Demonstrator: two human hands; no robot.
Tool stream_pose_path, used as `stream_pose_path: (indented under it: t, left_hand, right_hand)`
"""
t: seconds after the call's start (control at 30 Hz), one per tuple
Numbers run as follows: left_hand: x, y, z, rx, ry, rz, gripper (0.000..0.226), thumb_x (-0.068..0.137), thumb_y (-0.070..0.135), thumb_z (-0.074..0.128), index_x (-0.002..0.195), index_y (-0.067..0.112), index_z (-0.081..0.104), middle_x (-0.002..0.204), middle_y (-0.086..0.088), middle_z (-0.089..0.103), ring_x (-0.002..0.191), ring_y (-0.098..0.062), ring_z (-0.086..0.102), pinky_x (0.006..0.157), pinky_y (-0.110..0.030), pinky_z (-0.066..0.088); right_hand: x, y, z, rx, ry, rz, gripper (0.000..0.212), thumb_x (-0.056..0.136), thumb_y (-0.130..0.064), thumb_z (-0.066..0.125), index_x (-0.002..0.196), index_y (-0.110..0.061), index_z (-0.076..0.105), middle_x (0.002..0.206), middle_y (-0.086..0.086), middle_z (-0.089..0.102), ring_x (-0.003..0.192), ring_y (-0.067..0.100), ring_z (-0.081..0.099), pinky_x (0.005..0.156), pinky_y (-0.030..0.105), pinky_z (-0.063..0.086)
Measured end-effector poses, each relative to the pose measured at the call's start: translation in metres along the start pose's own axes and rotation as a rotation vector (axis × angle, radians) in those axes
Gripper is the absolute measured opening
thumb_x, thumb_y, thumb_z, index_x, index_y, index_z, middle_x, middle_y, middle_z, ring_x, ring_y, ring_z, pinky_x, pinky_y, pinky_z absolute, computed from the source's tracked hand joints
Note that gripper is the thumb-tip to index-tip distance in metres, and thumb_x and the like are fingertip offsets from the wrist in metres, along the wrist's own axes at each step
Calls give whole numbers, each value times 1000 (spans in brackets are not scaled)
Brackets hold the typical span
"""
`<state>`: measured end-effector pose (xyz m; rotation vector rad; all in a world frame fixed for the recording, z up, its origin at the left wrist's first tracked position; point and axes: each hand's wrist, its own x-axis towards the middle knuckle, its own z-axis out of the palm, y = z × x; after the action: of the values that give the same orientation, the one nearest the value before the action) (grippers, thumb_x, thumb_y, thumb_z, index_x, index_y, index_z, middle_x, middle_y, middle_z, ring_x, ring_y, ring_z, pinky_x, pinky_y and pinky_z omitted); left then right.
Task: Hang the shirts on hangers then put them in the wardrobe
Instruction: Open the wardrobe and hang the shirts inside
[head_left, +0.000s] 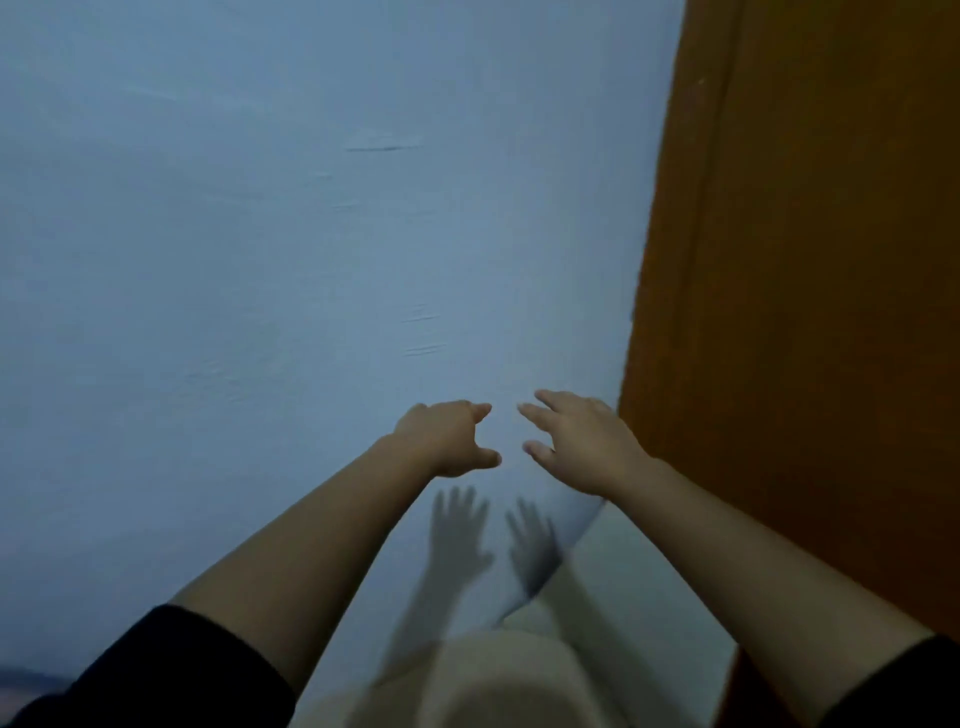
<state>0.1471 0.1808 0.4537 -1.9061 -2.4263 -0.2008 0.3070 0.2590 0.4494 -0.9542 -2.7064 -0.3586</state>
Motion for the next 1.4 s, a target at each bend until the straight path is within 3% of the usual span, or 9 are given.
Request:
stream_pose_path:
  t: [0.3, 0.63, 0.9, 1.03, 1.17, 1.3, 1.4]
  left_hand:
    - [-135, -123, 16, 60, -44, -486, 78, 90, 59, 51, 153, 27, 17, 158, 0, 25, 139, -23, 35, 112, -41, 29]
    - [-323, -211, 21, 43, -20, -914, 75, 90, 54, 55, 152, 27, 22, 155, 1, 31, 139, -21, 35, 112, -41, 30]
    - [-451, -265, 33, -109, -13, -1152, 62, 90, 43, 57, 146, 25, 35, 147, -3, 43, 129, -25, 46, 105, -39, 40]
    - [-495, -297, 53, -152, -23, -1255, 60, 88, 43, 60, 142, 25, 41, 136, -5, 54, 116, -24, 56, 92, -34, 49]
    - [-517, -326, 70, -245, -65, -1360, 51, 90, 36, 58, 136, 17, 46, 122, -8, 60, 95, -17, 55, 73, -25, 45]
    - [-528, -352, 89, -311, -86, -1416, 45, 90, 37, 57, 128, 14, 51, 110, -6, 60, 96, -18, 57, 72, -26, 46]
    - [-528, -367, 100, -387, -70, -1390, 50, 90, 41, 57, 132, 15, 49, 103, -5, 59, 94, -18, 56, 74, -26, 48]
  right_hand:
    - [39, -164, 27, 215, -3, -468, 57, 97, -45, 39, 149, -26, 24, 156, 3, 21, 142, 19, 21, 114, 37, 18]
    - [16, -367, 22, 337, 0, -880, 57, 97, -43, 40, 149, -24, 25, 156, 4, 22, 142, 19, 23, 113, 36, 19]
    - [-11, -512, 31, 356, -36, -1130, 58, 95, -44, 44, 147, -25, 29, 154, 3, 28, 140, 18, 25, 111, 33, 23]
    - [-15, -570, 38, 358, -69, -1201, 58, 94, -42, 46, 147, -25, 30, 154, 2, 29, 139, 18, 27, 110, 32, 24]
    - [-16, -616, 54, 373, -112, -1220, 57, 93, -41, 48, 146, -27, 32, 153, 0, 32, 138, 20, 31, 113, 34, 25]
    - [-13, -650, 70, 394, -135, -1250, 58, 90, -40, 50, 145, -26, 35, 151, 0, 36, 137, 19, 32, 114, 35, 26]
    - [-10, -665, 78, 390, -156, -1292, 61, 89, -39, 55, 144, -23, 36, 151, 1, 35, 138, 21, 31, 115, 34, 24]
